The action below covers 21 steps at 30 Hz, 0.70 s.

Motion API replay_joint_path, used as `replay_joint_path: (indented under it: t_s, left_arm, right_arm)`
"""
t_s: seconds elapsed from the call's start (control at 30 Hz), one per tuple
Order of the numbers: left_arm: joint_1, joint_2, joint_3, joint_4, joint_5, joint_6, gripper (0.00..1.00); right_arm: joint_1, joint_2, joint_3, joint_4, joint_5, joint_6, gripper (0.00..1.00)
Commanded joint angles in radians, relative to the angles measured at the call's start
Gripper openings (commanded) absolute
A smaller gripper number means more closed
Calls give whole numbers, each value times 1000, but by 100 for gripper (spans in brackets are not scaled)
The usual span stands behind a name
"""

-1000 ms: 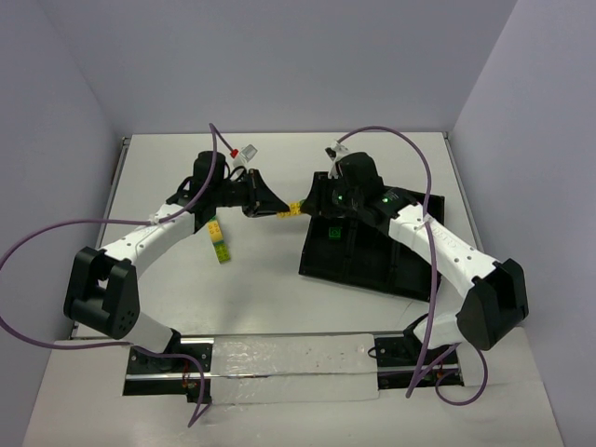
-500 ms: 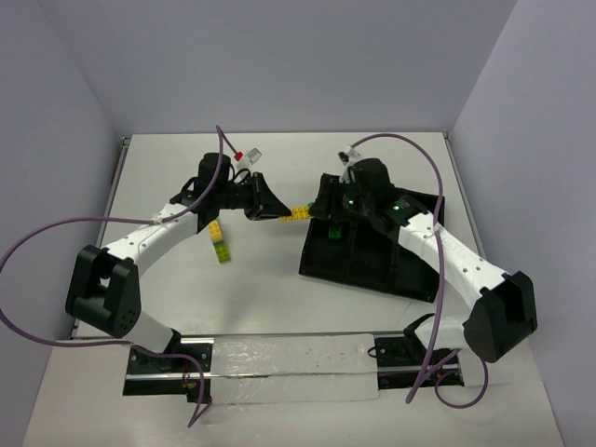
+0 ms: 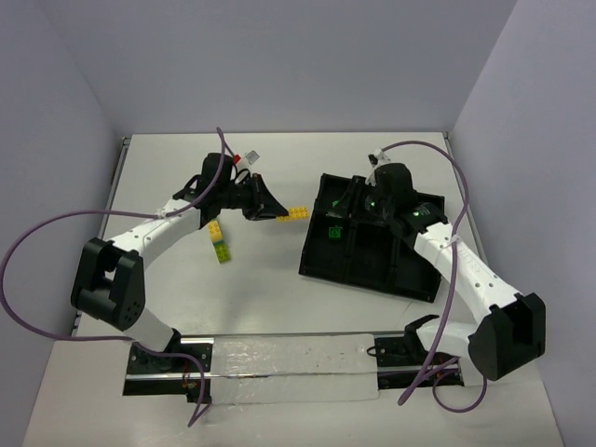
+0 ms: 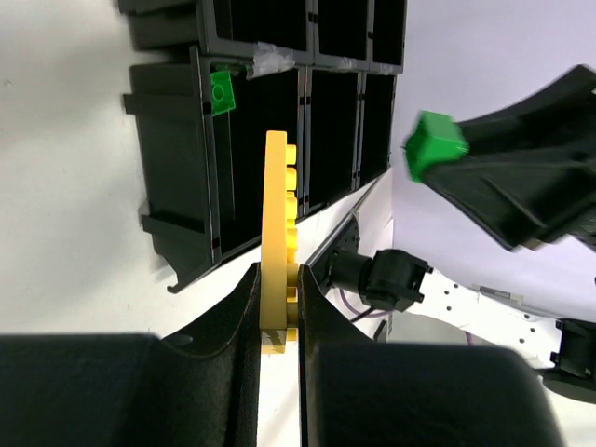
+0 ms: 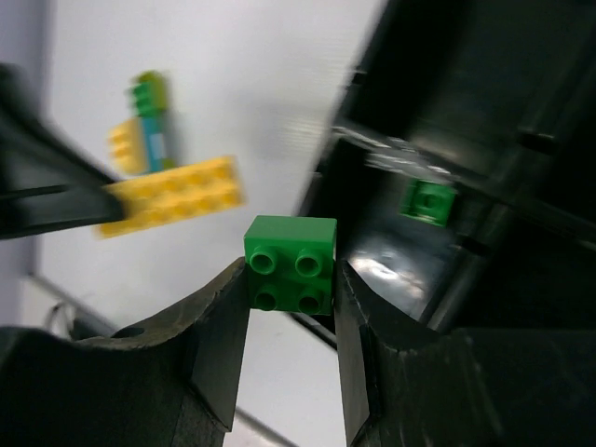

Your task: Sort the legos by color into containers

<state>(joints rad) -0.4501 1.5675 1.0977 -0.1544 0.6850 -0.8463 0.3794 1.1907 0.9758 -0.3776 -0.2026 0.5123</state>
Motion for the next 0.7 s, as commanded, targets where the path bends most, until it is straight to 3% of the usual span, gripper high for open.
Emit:
replay_joint_path:
  t_s: [0.0, 0.33, 0.43, 0.53, 0.67]
  left_arm:
    - [-5, -53, 76, -63, -104, 34, 0]
    - [-5, -80, 152, -121, -186, 47, 0]
    - [-7, -78, 166, -130, -194, 54, 0]
    - [-10, -66, 208, -187, -234, 94, 0]
    - [-12, -40, 284, -234, -248, 131, 0]
  right_arm:
    - [40, 84, 30, -101, 201, -78, 2]
    - [129, 177, 42, -74, 160, -117, 19]
    - [137, 202, 49, -73, 135, -123, 54]
    - [141, 204, 86, -83, 138, -117, 72]
    - [139, 191, 147, -121, 195, -113, 77]
